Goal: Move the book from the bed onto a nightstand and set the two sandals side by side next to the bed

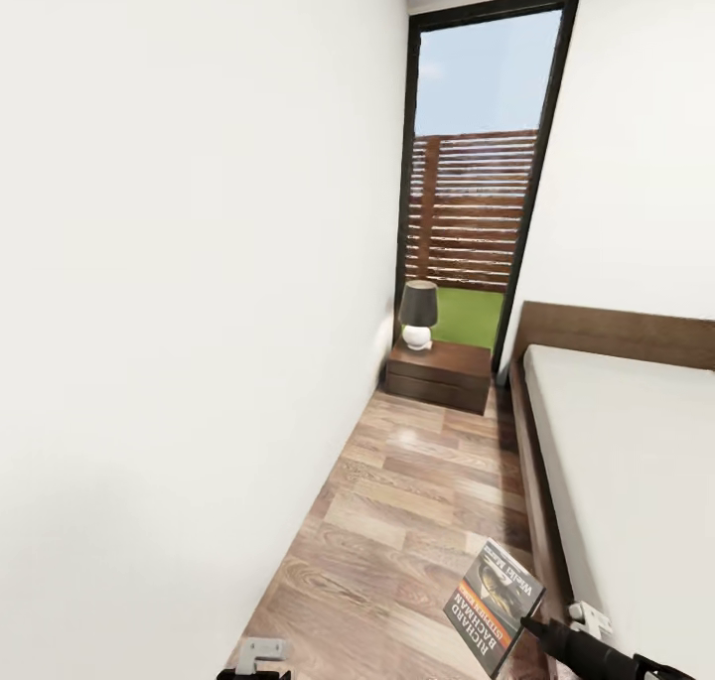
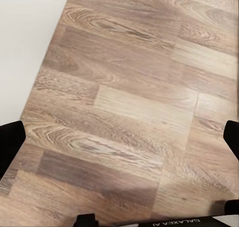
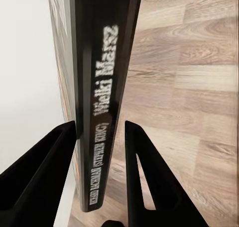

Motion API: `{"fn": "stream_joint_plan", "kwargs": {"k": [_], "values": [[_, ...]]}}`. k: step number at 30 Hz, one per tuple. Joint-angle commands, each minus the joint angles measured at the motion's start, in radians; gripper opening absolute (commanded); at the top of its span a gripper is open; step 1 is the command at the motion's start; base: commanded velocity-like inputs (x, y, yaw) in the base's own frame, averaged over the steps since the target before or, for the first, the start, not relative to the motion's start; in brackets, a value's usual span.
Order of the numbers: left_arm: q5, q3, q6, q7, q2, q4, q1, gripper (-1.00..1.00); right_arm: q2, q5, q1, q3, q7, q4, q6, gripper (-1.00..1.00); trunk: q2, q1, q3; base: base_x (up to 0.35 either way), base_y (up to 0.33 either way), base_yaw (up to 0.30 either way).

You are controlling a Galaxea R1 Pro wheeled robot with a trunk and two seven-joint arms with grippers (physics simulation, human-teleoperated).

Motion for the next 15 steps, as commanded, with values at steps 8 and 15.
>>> {"fn": "stream_joint_plan", "kwargs": {"k": [8,15], "values": [[-0.010,0.009,-0.003,-0.001,0.000,0.001,0.000,1.00,0.000,-0.011,-0.002,0.001,0.005,0.003,0.007,-1.00,-0.001,0.001,-0.001,0.000,0.000,-0.255],[-0.010,0.009,-0.003,-0.001,0.000,0.001,0.000,1.00,0.000,-0.011,-0.002,0.002,0.005,0.003,0.007,-1.00,-0.001,0.001,-0.001,0.000,0.000,-0.226]]}}
